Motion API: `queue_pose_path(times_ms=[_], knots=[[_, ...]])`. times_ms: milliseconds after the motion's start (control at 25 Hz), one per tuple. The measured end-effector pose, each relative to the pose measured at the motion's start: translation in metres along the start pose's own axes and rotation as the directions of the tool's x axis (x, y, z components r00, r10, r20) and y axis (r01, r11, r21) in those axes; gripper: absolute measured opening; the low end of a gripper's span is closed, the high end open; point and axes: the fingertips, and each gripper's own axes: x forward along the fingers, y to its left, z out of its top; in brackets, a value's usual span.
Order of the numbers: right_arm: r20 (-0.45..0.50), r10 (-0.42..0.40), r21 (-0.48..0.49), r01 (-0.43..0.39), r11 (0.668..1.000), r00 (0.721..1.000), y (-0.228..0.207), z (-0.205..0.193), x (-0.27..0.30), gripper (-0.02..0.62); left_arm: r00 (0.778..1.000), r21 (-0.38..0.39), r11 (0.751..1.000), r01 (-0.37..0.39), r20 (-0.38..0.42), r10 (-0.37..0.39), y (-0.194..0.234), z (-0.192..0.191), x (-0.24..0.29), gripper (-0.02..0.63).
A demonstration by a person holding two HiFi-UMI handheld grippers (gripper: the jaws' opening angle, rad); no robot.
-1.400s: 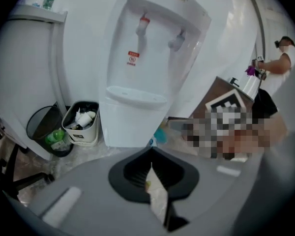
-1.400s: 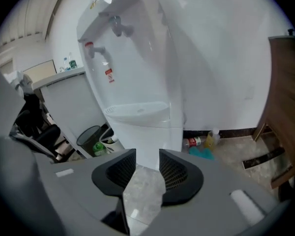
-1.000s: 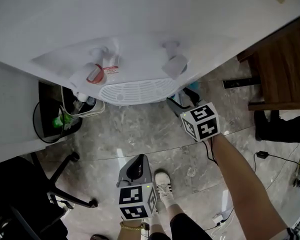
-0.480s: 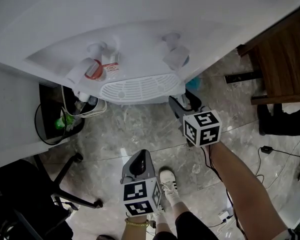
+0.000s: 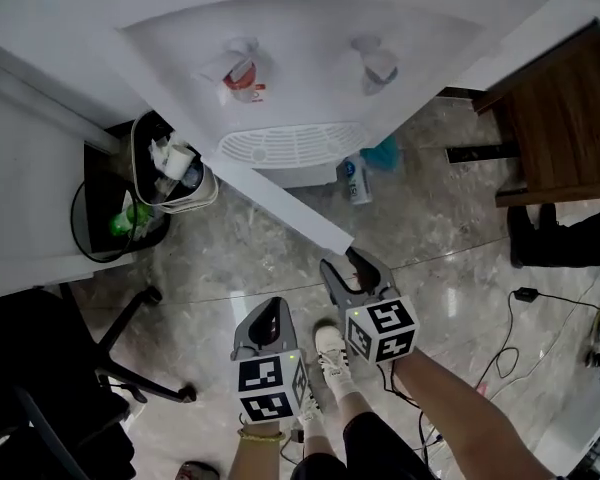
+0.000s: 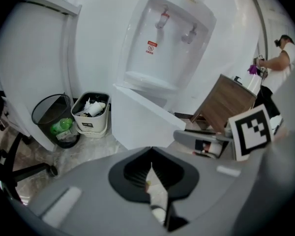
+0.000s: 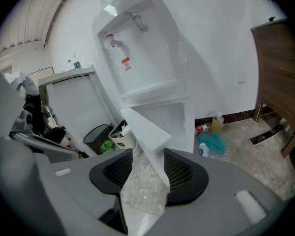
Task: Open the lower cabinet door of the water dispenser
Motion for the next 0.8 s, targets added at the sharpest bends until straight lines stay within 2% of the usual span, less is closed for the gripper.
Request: queue_pose_path(times_ms=[200, 400, 600, 680, 720, 800], knots=[[-0.046, 0.109, 0.002, -0.109, 0.994, 0.993, 0.077, -0.038, -0.009, 0.172, 0.998, -0.044, 0.997, -0.063, -0.025, 0.062, 0.032, -0.042, -0.026, 0.008], [-0.066, 0.155, -0.009, -0.156, 0.988, 0.986, 0.133, -0.055, -0.004, 0.143, 0.994, -0.068, 0.991, -0.112, -0.025, 0.110, 0.061, -0.073, -0.053, 0.008], [-0.072, 0.166, -0.050, -0.170, 0.984, 0.984, 0.154, -0.060, -0.003, 0.111, 0.991, -0.106, 0.986, -0.132, -0.029, 0.130, 0.077, -0.087, -0.067, 0.008], [-0.088, 0.156, -0.064, -0.162, 0.985, 0.984, 0.155, -0.065, -0.009, 0.064, 0.991, -0.114, 0.984, -0.134, -0.025, 0.132, 0.077, -0.090, -0.071, 0.008], [-0.096, 0.151, -0.069, -0.158, 0.985, 0.984, 0.155, -0.068, -0.014, 0.015, 0.991, -0.117, 0.985, -0.130, -0.020, 0.129, 0.075, -0.090, -0.073, 0.008], [-0.110, 0.148, -0.071, -0.156, 0.985, 0.983, 0.156, -0.073, -0.027, -0.002, 0.993, -0.119, 0.986, -0.118, -0.006, 0.118, 0.069, -0.091, -0.078, 0.008]])
